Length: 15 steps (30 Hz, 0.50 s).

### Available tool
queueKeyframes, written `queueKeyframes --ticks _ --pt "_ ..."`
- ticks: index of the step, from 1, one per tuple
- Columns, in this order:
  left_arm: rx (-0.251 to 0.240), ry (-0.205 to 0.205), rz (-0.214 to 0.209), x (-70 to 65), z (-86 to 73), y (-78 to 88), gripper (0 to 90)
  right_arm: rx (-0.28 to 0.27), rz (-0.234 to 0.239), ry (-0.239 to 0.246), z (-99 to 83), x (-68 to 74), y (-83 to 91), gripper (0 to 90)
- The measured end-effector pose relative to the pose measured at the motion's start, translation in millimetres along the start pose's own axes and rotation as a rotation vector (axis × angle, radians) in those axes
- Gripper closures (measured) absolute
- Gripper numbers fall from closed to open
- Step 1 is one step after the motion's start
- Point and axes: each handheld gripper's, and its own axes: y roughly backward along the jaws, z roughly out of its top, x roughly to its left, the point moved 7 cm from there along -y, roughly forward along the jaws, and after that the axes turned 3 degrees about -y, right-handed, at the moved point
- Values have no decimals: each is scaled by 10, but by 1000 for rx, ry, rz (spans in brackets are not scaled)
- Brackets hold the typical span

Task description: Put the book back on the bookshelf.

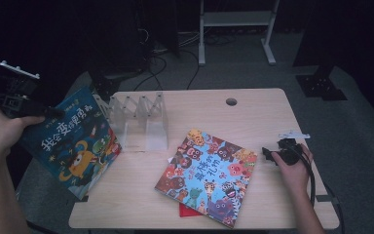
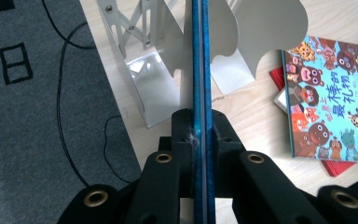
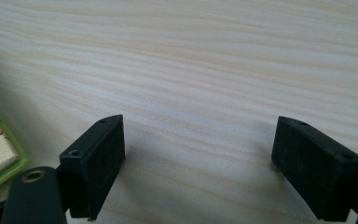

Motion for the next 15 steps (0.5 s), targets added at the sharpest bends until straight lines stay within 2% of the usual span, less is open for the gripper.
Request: queueKeyframes --ticks 3,15 --pt "-5 12 27 10 42 -25 831 0 0 0 0 0 0 162" --pt "-49 67 66 90 193 -97 831 0 0 0 0 0 0 162"
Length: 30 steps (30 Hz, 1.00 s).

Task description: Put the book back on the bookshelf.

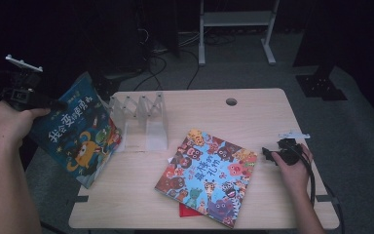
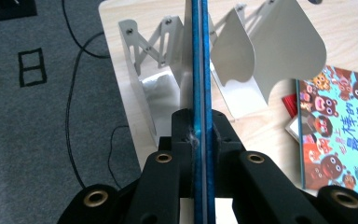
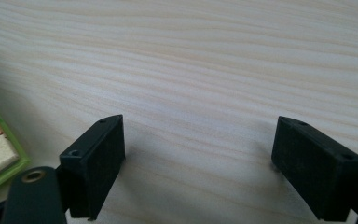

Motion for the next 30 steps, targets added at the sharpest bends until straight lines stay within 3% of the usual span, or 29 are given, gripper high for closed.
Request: queueKeyframes --ticks 18,30 --pt "0 50 48 117 199 -217 830 0 0 0 0 0 0 162" --pt "-19 75 79 209 275 -266 830 0 0 0 4 -2 -3 162"
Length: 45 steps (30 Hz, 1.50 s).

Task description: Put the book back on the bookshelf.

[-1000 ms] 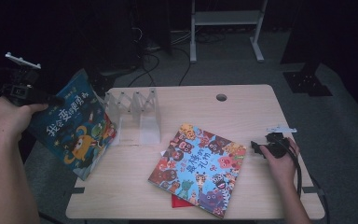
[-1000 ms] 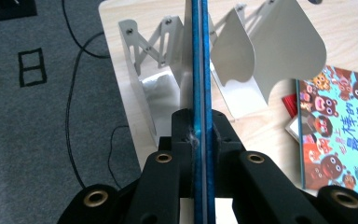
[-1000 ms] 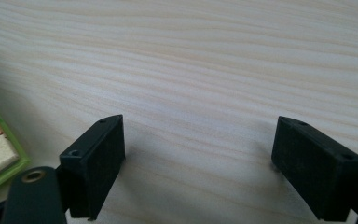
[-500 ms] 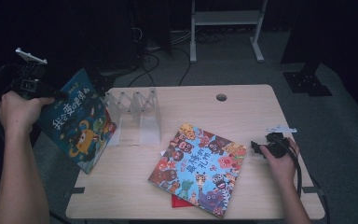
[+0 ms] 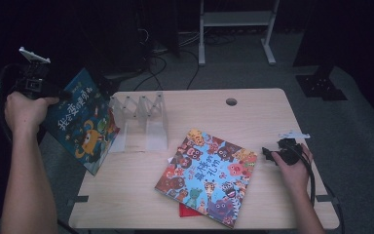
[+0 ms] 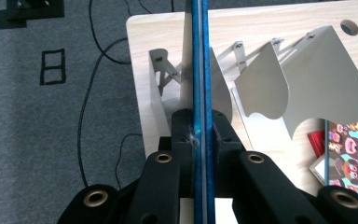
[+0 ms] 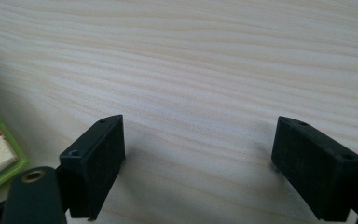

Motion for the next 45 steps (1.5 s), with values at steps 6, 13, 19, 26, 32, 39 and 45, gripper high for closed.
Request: queueKeyframes --ticks 6,13,19,26,32,39,45 --pt "-8 7 4 22 38 -29 830 0 0 0 1 -1 -1 162" --pt "-10 7 12 12 79 -80 830 0 0 0 0 -1 0 162" --pt "-9 9 19 5 112 -106 829 0 0 0 0 0 -1 162" --pt "-16 -10 32 12 106 -104 820 0 0 0 0 0 0 162" --pt "-14 -15 25 8 94 -86 754 0 0 0 0 0 0 162" --pt "-46 -25 16 10 116 5 673 0 0 0 0 0 0 162" --pt "-65 -40 29 -10 169 120 672 0 0 0 0 0 -1 162"
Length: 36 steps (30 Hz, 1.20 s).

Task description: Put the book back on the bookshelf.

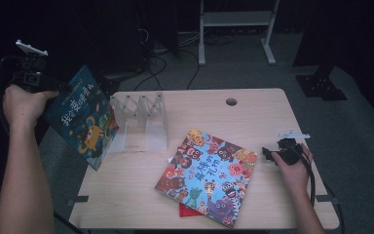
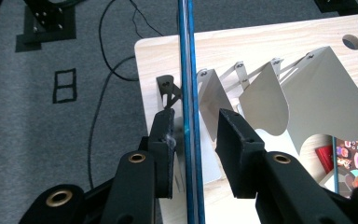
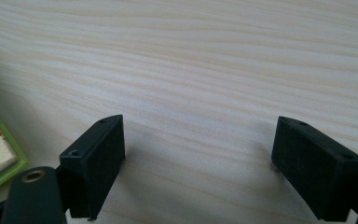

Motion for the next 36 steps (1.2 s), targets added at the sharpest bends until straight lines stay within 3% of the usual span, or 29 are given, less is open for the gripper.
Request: queueKeyframes --ticks 9,15,18,24,29,31,35,36 --pt "-33 -21 21 -19 120 169 703 0 0 0 0 0 0 162" --pt "-45 -45 23 -106 173 264 815 0 0 0 0 0 0 162" --pt "-21 -60 8 -172 164 264 899 0 0 0 0 0 0 162" --pt "48 -99 -32 -354 106 176 900 0 0 0 0 0 0 162" --pt "61 -153 -65 -540 55 121 897 5 -5 -5 -1 -7 -5 129" --pt "60 -186 -77 -651 4 87 847 7 -4 -5 -2 -5 -7 127" --pt "61 -206 -104 -757 -61 32 780 7 -4 -6 -2 -4 -7 128" --pt "61 -211 -118 -800 -94 2 714 7 -4 -6 -2 -4 -7 128"
